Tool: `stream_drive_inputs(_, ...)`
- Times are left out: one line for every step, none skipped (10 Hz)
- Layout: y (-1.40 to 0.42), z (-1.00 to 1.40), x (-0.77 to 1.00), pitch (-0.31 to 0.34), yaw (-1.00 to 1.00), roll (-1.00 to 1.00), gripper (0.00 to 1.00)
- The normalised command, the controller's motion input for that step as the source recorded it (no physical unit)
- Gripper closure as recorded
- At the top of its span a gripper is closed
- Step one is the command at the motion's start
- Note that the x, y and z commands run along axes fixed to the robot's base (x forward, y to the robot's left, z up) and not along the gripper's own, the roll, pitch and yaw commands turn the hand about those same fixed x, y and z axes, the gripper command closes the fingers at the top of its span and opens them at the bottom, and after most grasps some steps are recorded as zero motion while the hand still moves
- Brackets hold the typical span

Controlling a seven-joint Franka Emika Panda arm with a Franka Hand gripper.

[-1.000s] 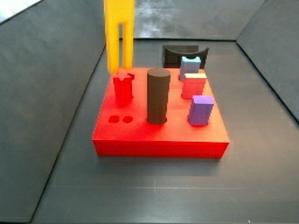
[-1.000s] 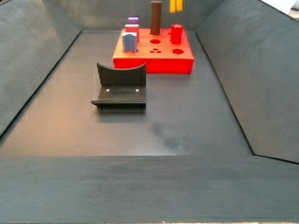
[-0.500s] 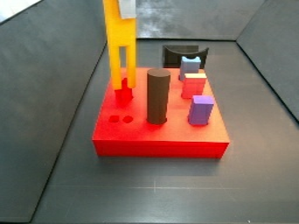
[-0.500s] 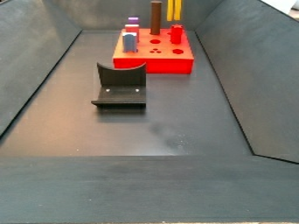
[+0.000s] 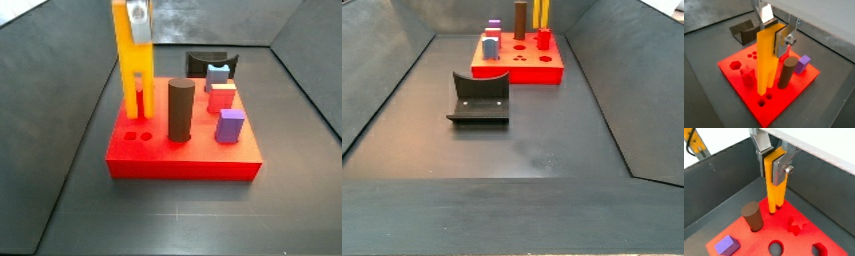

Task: Pick up the square-circle object. Move up. Rotate the square-circle object. Place the square-circle object on the fixture. Regrasp the square-circle object. Move to above the board. Insert the square-circle object.
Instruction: Insert the square-circle object.

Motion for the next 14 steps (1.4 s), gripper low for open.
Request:
stream_drive_inputs(0.00,-0.31,0.00,-0.104,0.00,0.03,1.00)
stream_drive_inputs(-0.04,-0.35,0.00,-0.144,0.00,0.02,1.00)
stream_drive_inputs(-0.13,-0.29,0.00,-0.103,0.00,0.06,1.00)
stream_drive_inputs(-0.15,-0.31,0.00,-0.123,-0.05,0.05,1.00)
stream_drive_inputs(-0.13,-0.35,0.00,-0.107,-0.06,0.05,1.00)
stream_drive_inputs(-0.06,-0.33,0.00,-0.027,0.00,0.10,1.00)
stream_drive_inputs(0.00,-0.26,0.00,0.000,0.00,0.11,1.00)
stream_drive_inputs(-0.01,-0.25,-0.04,0.000,0.00,0.10,1.00)
stream_drive_inputs(0.00,-0.25,-0.05,0.000,0.00,0.08,1.00)
stream_drive_inputs(0.00,-0.23,-0.04,0.000,0.00,0.07,1.00)
stream_drive_inputs(0.00,-0.32,0.00,-0.050,0.00,0.05,1.00)
stream_drive_inputs(-0.11,-0.65,0.00,-0.171,-0.09,0.06,1.00)
stream_drive_inputs(-0.23,-0.78,0.00,-0.229,-0.11,0.13,1.00)
stream_drive_inputs(-0.22,-0.69,0.00,-0.241,-0.16,0.17,1.00)
